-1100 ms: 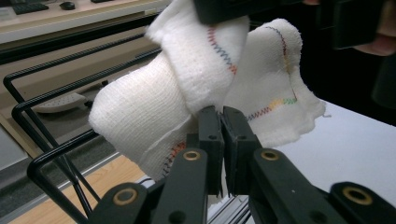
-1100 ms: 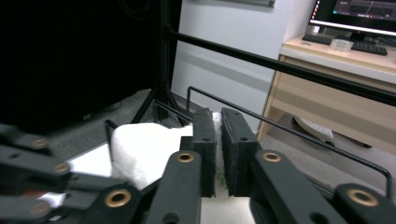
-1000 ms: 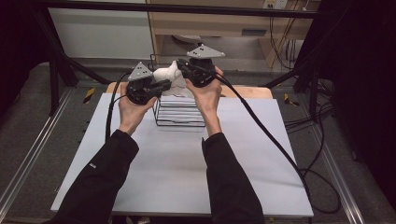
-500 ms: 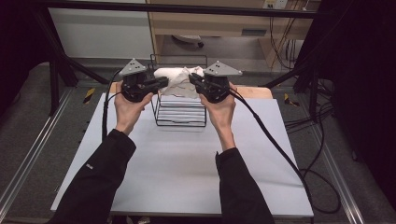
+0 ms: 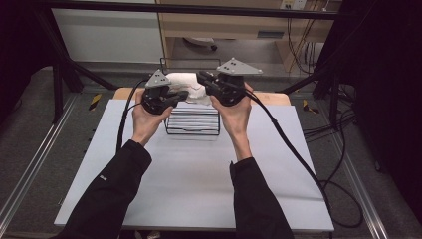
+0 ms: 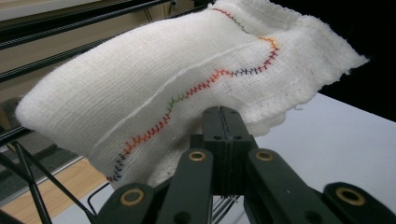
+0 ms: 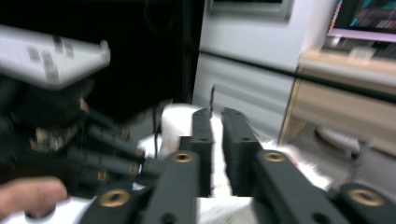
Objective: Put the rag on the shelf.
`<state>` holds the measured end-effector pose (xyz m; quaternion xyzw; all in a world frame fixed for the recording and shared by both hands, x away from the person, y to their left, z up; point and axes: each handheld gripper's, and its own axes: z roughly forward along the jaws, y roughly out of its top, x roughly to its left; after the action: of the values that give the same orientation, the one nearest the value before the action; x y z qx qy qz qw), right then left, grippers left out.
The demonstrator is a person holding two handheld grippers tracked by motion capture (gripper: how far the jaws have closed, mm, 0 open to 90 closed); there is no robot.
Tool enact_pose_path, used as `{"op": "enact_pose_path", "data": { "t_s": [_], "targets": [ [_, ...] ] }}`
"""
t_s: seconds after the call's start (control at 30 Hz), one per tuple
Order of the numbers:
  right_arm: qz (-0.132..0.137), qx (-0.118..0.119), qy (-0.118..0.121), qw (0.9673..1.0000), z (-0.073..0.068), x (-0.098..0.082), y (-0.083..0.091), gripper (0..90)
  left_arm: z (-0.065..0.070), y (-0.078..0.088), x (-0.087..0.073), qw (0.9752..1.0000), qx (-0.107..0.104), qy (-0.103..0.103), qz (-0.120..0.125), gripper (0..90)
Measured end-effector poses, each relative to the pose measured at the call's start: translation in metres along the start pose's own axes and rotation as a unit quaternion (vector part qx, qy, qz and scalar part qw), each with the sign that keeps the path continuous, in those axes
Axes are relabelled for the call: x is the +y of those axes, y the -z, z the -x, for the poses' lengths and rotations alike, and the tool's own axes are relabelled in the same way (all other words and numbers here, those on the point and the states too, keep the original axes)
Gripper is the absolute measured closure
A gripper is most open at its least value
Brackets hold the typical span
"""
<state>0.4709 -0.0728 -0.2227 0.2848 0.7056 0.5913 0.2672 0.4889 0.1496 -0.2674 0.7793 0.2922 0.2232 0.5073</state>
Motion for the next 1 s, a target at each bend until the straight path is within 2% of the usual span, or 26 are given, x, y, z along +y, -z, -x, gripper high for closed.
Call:
{"op": "enact_pose_path", "data": {
  "t_s": [0.07, 0.1, 0.2, 0.33, 0.43, 0.53, 0.67, 0.73, 0.9, 1.0],
  "targets": [
    [-0.039, -0.001, 0.004, 0.9992, -0.002, -0.009, -0.010, 89.9, -0.001, 0.003, -0.001, 1.0000, 0.006, 0.001, 0.003, 89.4],
    [-0.058, -0.012, 0.006, 0.9983, -0.002, -0.014, -0.013, 90.0, -0.002, 0.006, -0.003, 0.9999, 0.009, 0.002, 0.005, 89.3],
    [-0.075, -0.042, -0.002, 0.9963, 0.007, -0.030, -0.014, 90.0, -0.008, 0.011, -0.007, 0.9998, 0.019, 0.007, 0.006, 87.8],
    [-0.080, -0.063, -0.009, 0.9948, 0.018, -0.042, -0.012, 90.0, -0.015, 0.011, -0.011, 0.9995, 0.023, 0.023, 0.006, 85.5],
    [-0.073, -0.060, -0.017, 0.9954, 0.019, -0.047, -0.011, 89.5, -0.015, 0.010, -0.013, 0.9994, 0.022, 0.027, 0.008, 82.6],
    [-0.062, -0.050, -0.023, 0.9966, 0.020, -0.048, -0.005, 86.9, -0.012, 0.014, -0.015, 0.9995, 0.022, 0.021, 0.002, 78.0],
    [-0.050, -0.035, -0.033, 0.9976, 0.019, -0.046, 0.012, 76.9, -0.009, 0.025, -0.020, 0.9996, 0.022, 0.018, -0.004, 68.8],
    [-0.046, -0.025, -0.044, 0.9976, 0.019, -0.047, 0.022, 66.7, -0.008, 0.030, -0.024, 0.9995, 0.018, 0.023, -0.012, 62.4],
    [-0.069, -0.014, -0.051, 0.9962, 0.020, -0.060, 0.046, 41.8, -0.005, 0.045, -0.048, 0.9990, 0.020, 0.029, -0.029, 48.1],
    [-0.086, -0.013, -0.060, 0.9944, 0.024, -0.074, 0.062, 34.0, -0.005, 0.051, -0.065, 0.9981, 0.012, 0.046, -0.039, 38.2]
  ]
}}
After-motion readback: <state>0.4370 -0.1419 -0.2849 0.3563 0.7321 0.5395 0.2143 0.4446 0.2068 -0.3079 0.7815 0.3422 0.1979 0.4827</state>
